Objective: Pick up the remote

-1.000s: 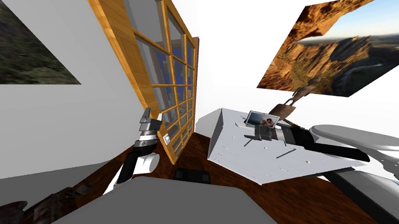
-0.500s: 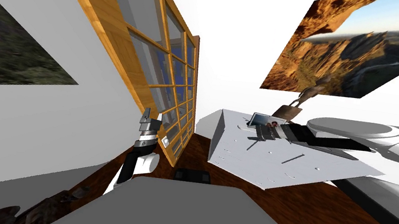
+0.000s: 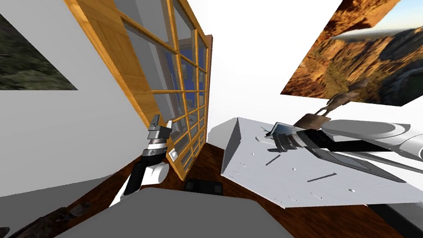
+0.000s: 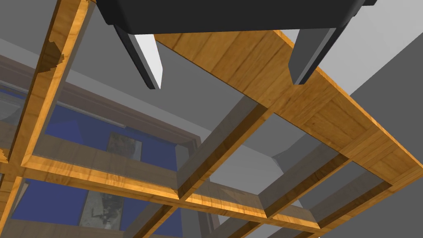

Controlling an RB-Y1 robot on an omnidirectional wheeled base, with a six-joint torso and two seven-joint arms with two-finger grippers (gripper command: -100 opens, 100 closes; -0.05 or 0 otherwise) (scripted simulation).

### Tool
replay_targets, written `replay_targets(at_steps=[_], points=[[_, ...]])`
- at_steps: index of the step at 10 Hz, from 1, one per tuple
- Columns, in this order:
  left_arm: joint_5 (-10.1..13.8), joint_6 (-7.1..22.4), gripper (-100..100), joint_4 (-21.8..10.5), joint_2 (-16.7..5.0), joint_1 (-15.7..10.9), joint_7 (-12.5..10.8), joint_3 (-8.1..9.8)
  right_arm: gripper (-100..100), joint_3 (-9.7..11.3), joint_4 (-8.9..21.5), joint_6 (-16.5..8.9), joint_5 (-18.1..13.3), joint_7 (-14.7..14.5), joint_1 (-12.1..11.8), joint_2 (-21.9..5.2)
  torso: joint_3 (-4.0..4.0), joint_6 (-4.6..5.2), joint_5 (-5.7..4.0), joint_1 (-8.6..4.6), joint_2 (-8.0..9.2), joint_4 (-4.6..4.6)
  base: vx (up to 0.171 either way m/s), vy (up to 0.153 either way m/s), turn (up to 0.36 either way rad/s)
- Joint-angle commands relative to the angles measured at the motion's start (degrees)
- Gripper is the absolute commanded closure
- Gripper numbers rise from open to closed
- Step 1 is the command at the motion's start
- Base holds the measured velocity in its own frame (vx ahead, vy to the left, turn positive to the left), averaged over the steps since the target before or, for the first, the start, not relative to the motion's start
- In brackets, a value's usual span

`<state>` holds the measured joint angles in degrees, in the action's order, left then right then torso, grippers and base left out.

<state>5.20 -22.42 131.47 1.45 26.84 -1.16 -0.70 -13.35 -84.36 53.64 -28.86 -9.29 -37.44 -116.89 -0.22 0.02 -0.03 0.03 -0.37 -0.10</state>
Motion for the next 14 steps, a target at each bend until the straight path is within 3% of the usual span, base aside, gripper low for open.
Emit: replay_targets(at_steps=[1, 2, 3, 6, 7, 10, 12, 14], points=[[0.0, 0.0, 0, 0.0, 0.0, 0.0, 0.0, 0.0, -100, 0.3, -0.2, 0.5, -1.7, 1.1, 0.9, 0.1, 0.0, 0.0, 0.0, 0.0, 0.0, 0.0, 0.043, -0.008, 0.0], [0.0, 0.0, 0, 0.0, 0.0, 0.0, 0.0, 0.0, -100, 1.0, 1.1, 1.6, -3.2, 1.6, -0.2, -2.4, 0.08, 0.01, -0.01, -0.05, 0.14, 0.03, 0.077, -0.01, 0.015], [0.0, 0.0, 0, 0.0, 0.0, 0.0, 0.0, 0.0, -100, 1.0, 1.1, 1.6, -3.2, 1.6, -0.2, -2.4, 0.05, 0.0, -0.01, -0.06, 0.07, 0.02, 0.08, -0.013, 0.013], [0.0, 0.0, 0, 0.0, 0.0, 0.0, 0.0, 0.0, -100, 3.1, 4.4, 4.8, -7.2, 3.0, -3.4, -8.7, -0.09, 0.0, -0.01, -0.05, -0.17, -0.04, 0.147, 0.0, 0.021], [0.0, 0.0, 0, 0.0, 0.0, 0.0, 0.0, 0.0, -100, 3.1, 4.4, 4.8, -7.2, 3.0, -3.4, -8.7, -0.17, 0.01, -0.01, 0.01, -0.29, -0.07, 0.139, 0.003, -0.006], [0.0, 0.0, 0, 0.0, 0.0, 0.0, 0.0, 0.0, -100, 5.0, 6.4, 7.1, -10.1, 4.2, -6.1, -12.8, -0.08, 0.0, -0.02, -0.07, -0.13, -0.03, 0.119, -0.015, 0.015], [0.0, 0.0, 0, 0.0, 0.0, 0.0, 0.0, 0.0, -100, 5.9, 7.0, 7.9, -11.1, 4.7, -7.5, -14.0, -0.01, 0.0, -0.03, -0.08, 0.0, -0.01, 0.082, -0.014, 0.006], [0.0, 0.0, 0, 0.0, 0.0, 0.0, 0.0, 0.0, -100, 6.0, 6.4, 7.6, -11.1, 5.1, -6.9, -13.9, 0.04, 0.01, -0.04, -0.09, 0.08, 0.01, 0.047, -0.01, 0.002]])
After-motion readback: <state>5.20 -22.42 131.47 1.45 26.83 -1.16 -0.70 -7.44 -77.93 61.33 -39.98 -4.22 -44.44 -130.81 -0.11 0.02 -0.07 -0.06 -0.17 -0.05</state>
